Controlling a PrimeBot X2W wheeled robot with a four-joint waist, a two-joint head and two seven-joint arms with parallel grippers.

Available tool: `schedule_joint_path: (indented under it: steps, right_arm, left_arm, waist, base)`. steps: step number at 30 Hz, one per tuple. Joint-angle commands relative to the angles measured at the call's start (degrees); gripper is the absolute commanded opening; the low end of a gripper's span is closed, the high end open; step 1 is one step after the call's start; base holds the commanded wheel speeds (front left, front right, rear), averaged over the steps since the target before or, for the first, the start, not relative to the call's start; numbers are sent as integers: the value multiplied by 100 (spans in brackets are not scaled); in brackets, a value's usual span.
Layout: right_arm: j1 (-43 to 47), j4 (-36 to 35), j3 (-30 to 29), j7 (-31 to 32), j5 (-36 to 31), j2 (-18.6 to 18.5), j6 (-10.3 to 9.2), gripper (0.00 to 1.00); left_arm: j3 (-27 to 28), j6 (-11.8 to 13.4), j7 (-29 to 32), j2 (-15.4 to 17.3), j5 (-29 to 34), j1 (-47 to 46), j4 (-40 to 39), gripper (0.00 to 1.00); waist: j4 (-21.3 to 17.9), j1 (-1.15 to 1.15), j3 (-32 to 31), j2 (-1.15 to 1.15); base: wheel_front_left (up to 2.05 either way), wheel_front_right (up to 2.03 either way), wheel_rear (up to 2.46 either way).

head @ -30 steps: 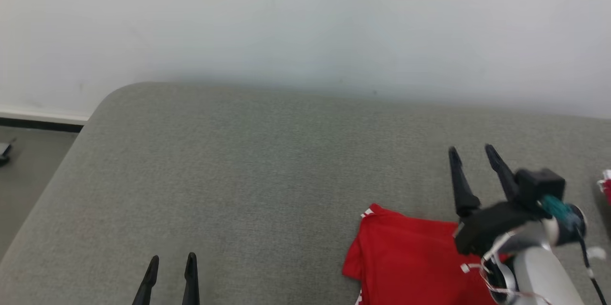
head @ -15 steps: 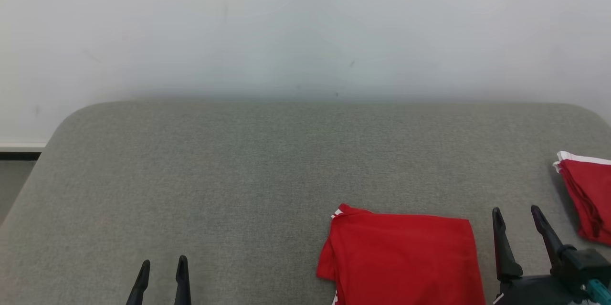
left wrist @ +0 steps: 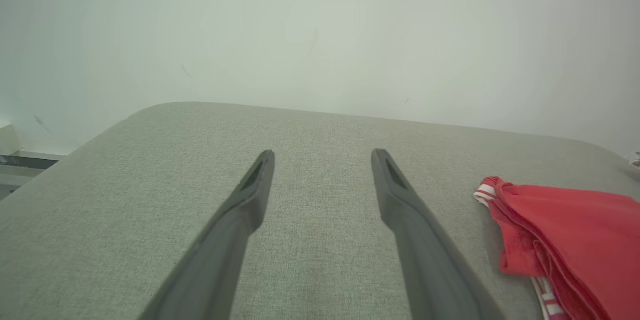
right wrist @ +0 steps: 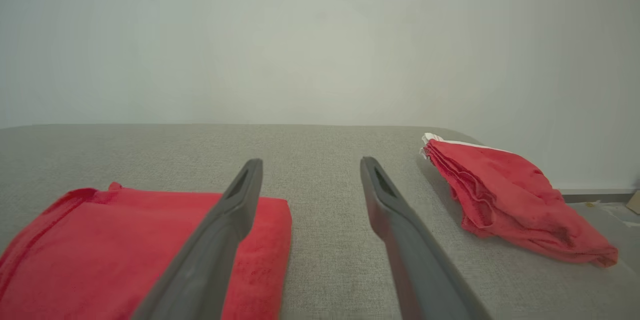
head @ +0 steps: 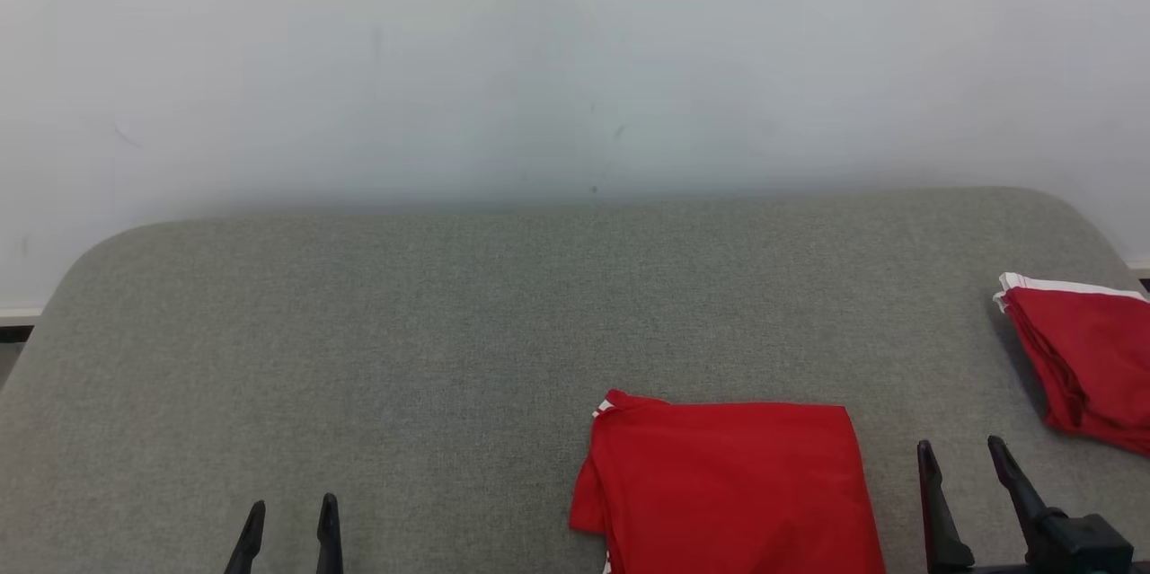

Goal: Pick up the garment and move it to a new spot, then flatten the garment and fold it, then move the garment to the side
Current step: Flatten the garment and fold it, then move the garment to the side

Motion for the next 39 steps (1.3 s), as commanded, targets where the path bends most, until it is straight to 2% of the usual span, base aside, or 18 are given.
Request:
schedule_joint_path:
  steps: [1, 12, 39]
  right_arm:
    - [41, 15, -2, -31, 19, 26, -1, 100]
    - [-66, 324, 76, -47, 47, 156, -1, 100]
    - [-165, 175, 5, -50, -2, 152, -1, 100]
  left_arm:
    - [21, 27, -13, 1, -42, -29, 22, 100]
    - [47, 74, -13, -1, -117, 54, 208, 100]
    - [70, 83, -13, -2, -190, 46, 161, 100]
  waist:
    - [-10, 0, -8, 0]
    - [-37, 0, -1, 0]
    - [59, 0, 55, 0]
  base:
    - [0, 0, 0]
    - [0, 0, 0]
    - [0, 0, 0]
